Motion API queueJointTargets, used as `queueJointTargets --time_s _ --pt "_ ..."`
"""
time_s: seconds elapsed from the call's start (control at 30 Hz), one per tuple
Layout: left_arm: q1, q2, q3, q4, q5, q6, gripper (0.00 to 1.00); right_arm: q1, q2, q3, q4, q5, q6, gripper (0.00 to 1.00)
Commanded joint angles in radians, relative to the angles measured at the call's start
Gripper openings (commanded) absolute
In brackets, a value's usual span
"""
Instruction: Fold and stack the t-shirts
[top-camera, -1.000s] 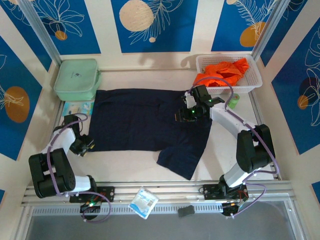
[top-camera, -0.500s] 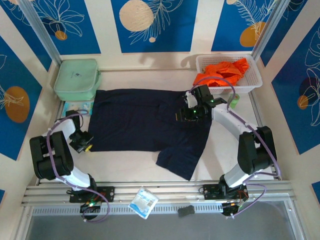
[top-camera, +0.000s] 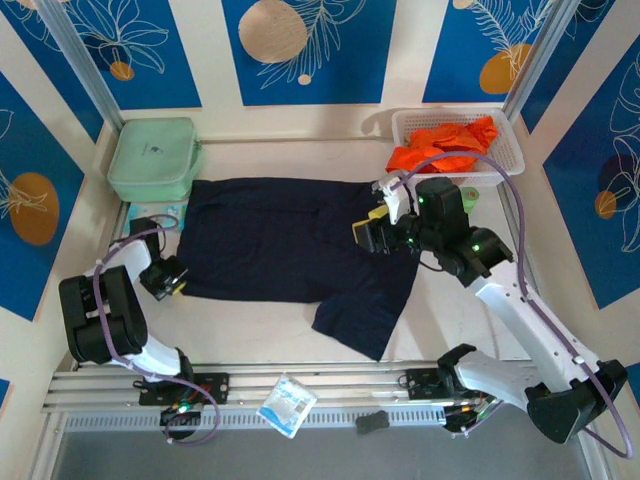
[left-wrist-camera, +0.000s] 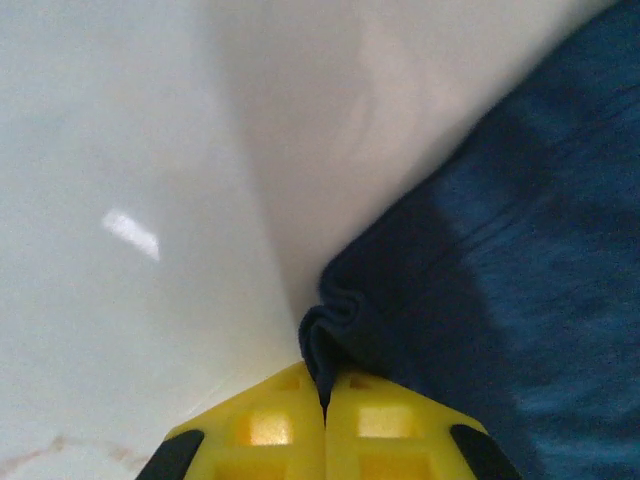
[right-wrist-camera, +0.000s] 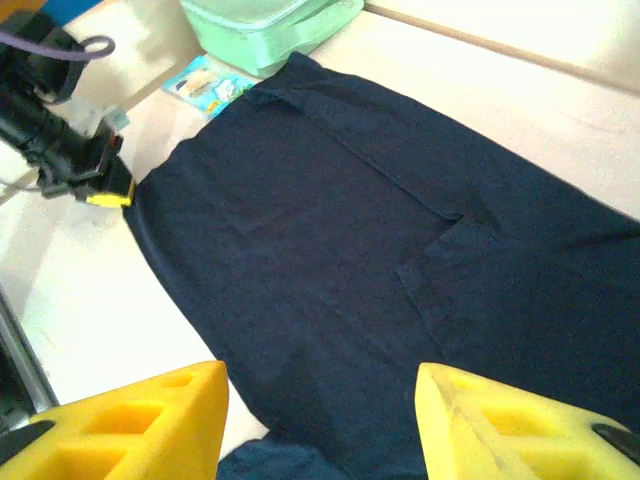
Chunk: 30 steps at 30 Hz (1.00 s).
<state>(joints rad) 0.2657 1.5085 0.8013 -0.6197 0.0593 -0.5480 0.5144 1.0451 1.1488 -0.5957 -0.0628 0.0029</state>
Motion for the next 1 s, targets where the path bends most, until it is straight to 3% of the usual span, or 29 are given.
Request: queueJointTargets --time_s 0.0,0.07,0.2,0.43,0.7,0.97 --pt "-0.013 -0.067 -0.029 0.059 0.027 0.018 0.0 0.061 0.017 0.004 -0.198 -0.029 -0.286 0.49" --pt "-0.02 -0.11 -0.041 0.051 0.028 0.013 0.0 0.142 -0.011 -0.057 -0.211 0.095 -0.424 0.49" --pt "-0.031 -0.193 -0.052 0.022 0.012 0.005 0.0 0.234 -0.066 -0.153 -0.272 0.184 -0.623 0.49" --pt "-0.034 -0.315 -0.054 -0.023 -0.016 0.004 0.0 0.286 -0.051 -0.328 -0.373 0.209 -0.844 0.49" --pt "-0.033 -0.366 -0.063 -0.037 -0.015 0.002 0.0 0.396 0.027 -0.498 -0.326 0.273 -0.951 0.45" --pt "-0.034 -0.374 -0.073 -0.02 0.011 -0.013 0.0 0.56 0.1 -0.517 -0.332 0.268 -0.957 0.41"
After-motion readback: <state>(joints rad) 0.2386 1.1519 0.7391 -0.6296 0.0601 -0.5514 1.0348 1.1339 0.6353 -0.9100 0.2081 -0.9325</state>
